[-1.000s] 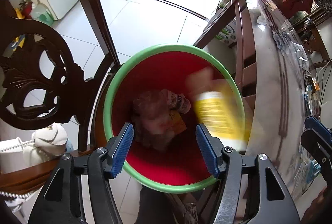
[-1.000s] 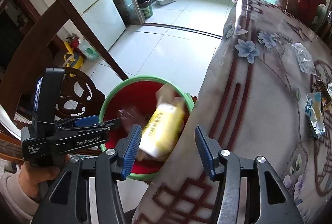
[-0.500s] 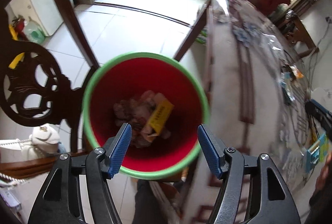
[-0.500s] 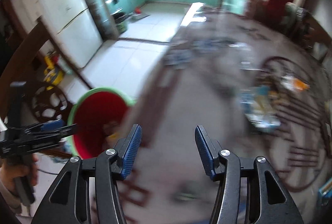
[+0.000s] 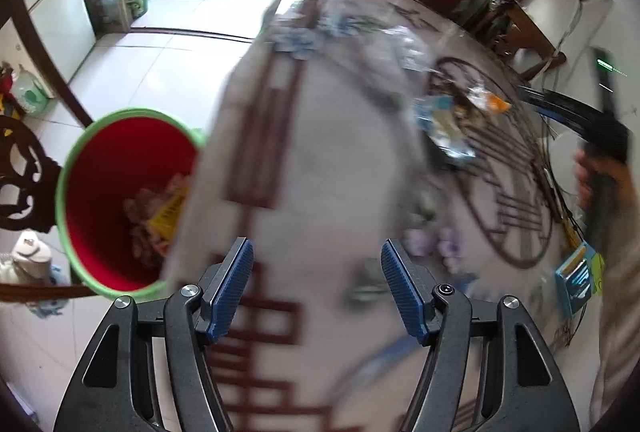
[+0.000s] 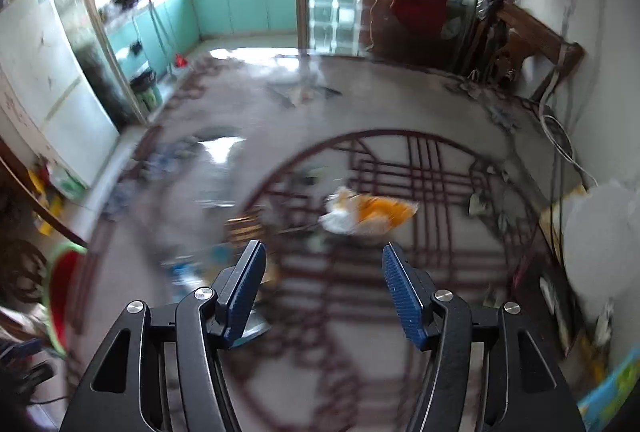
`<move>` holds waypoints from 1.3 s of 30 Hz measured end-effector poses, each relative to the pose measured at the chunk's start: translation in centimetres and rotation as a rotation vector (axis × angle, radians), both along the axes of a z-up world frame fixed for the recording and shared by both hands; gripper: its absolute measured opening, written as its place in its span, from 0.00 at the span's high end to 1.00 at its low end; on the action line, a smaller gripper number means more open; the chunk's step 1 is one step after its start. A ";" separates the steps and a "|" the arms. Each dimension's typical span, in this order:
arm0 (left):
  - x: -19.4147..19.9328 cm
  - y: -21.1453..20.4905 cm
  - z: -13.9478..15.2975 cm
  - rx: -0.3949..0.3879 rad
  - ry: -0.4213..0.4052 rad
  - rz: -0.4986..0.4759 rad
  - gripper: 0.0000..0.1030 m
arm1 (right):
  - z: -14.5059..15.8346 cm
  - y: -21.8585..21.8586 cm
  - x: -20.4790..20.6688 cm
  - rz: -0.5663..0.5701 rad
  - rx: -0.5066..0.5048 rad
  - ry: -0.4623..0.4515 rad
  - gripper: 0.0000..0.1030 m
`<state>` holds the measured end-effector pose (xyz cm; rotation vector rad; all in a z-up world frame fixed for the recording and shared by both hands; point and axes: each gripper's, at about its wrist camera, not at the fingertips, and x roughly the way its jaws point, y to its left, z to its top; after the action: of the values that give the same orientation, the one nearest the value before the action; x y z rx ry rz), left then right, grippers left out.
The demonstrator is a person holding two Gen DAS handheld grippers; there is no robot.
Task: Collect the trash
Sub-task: 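Grasp blue snack wrapper with left tool while right tool grasps orange wrapper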
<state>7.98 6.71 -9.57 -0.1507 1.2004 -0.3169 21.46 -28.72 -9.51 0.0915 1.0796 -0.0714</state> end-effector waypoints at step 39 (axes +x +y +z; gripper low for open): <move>10.8 -17.9 -4.1 0.028 0.038 0.024 0.92 | -8.0 -6.1 8.5 0.326 0.156 -0.014 0.38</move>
<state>18.74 -11.22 -13.70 -0.1476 1.2396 -0.2770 29.99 -34.79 -17.47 0.0553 1.0731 0.3068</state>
